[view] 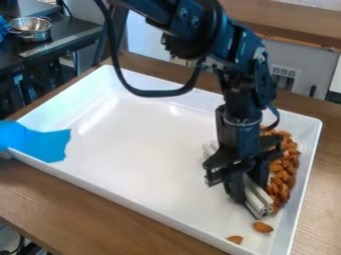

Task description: Sweep into pile

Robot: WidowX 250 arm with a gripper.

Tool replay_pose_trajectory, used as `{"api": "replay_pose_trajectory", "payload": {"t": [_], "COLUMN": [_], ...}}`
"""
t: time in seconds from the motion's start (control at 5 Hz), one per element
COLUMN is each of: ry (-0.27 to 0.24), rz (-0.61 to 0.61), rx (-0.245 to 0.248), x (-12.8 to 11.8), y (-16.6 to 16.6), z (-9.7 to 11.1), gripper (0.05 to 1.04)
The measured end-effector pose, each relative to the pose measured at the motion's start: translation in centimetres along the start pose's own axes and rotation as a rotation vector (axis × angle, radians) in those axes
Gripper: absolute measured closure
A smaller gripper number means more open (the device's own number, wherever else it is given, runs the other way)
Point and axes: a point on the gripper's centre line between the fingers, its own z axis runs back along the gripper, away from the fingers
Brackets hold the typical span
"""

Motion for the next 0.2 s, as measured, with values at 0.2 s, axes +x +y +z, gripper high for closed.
{"api": "replay_pose_trajectory", "payload": {"t": [0.2], "ry": [0.014], "rz": [0.073], "rx": [-0.024], "x": [1.27], "y": [0.10], "z": [0.53], "gripper": [0.704]}}
